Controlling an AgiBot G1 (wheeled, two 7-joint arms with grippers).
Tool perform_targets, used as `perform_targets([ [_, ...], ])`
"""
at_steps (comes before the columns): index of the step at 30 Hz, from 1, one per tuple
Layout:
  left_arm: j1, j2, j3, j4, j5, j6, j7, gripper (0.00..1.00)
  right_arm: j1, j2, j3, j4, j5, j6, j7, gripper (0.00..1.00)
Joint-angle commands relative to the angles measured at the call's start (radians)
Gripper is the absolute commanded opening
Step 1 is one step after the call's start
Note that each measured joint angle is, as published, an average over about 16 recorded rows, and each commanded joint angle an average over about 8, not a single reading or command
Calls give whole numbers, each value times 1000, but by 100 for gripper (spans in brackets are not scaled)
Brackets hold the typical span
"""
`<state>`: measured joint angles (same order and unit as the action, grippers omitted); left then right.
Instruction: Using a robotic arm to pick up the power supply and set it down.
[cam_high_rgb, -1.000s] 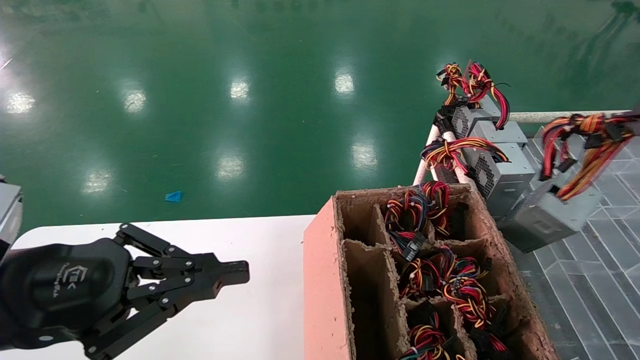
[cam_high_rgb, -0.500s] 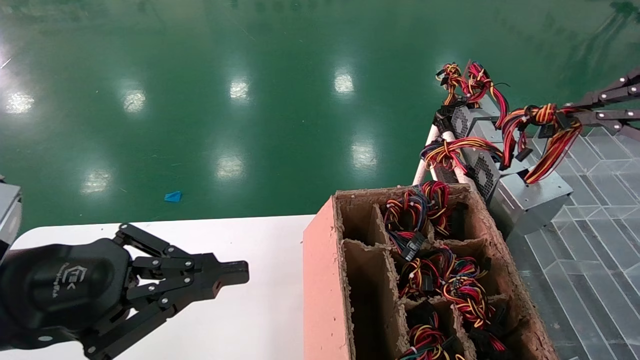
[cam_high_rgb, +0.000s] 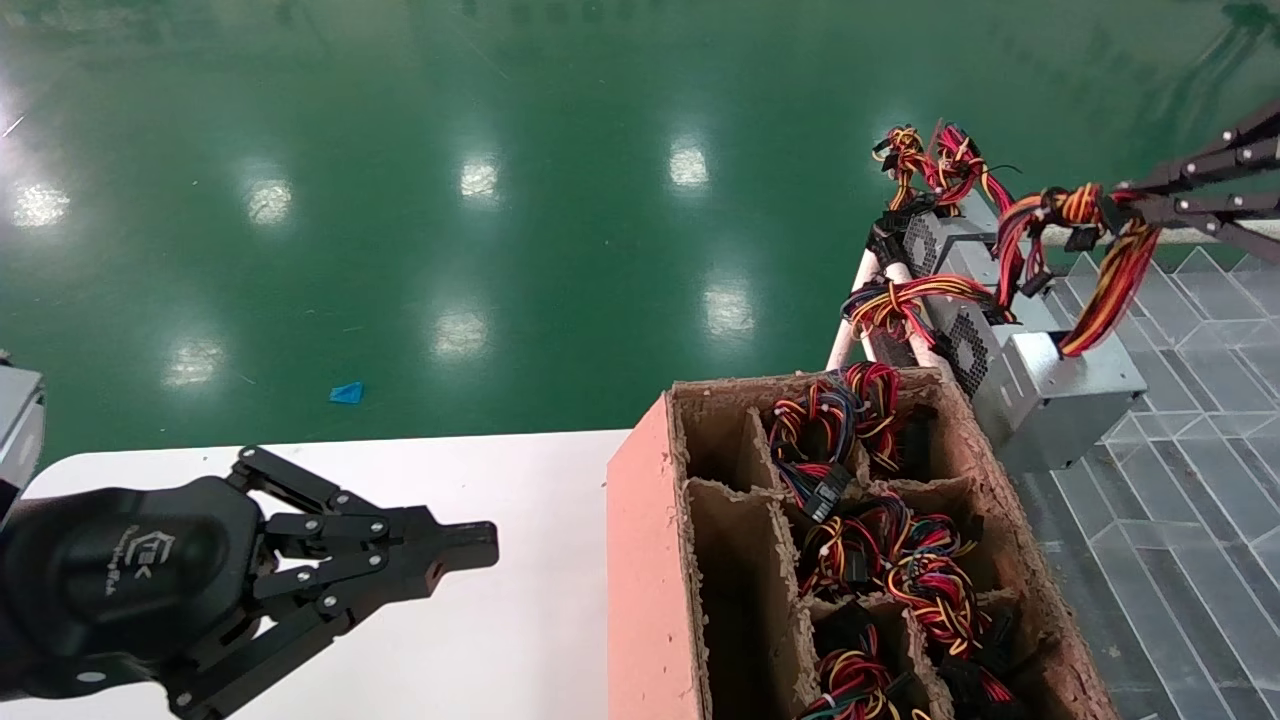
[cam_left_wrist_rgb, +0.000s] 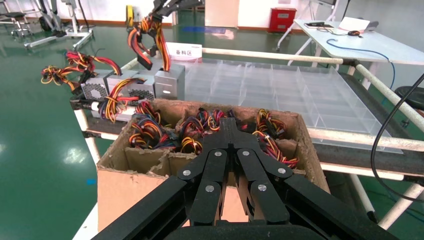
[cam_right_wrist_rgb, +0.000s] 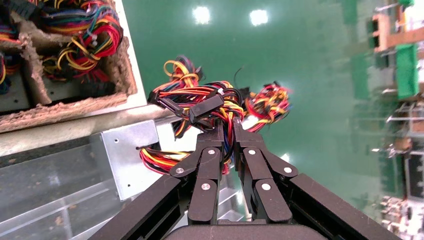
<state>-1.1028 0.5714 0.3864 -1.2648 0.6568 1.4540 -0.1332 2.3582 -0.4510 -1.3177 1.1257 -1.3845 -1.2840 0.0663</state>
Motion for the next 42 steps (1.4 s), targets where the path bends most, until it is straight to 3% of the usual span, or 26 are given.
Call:
perform_targets([
  [1,0,0,0,0,0,0,0,0,-4,-1,-5,-2,-7,0,11,0],
  [10,0,0,0,0,0,0,0,0,-60,-3,-14,-37,13,51,-5,0],
  [20,0,0,0,0,0,0,0,0,-151,-71,0,-206,116,113,-141,0],
  [21,0,0,0,0,0,0,0,0,-157,-79,3,-224,128,116,-155,3],
  [22,0,0,0,0,0,0,0,0,-163,-86,6,-241,137,117,-168,12],
  [29,0,0,0,0,0,0,0,0,-192,-127,22,-348,190,116,-239,96],
  [30,0,0,0,0,0,0,0,0,-193,-131,23,-361,194,114,-247,100],
  [42,0,0,0,0,0,0,0,0,-181,-150,41,-405,226,89,-289,100],
])
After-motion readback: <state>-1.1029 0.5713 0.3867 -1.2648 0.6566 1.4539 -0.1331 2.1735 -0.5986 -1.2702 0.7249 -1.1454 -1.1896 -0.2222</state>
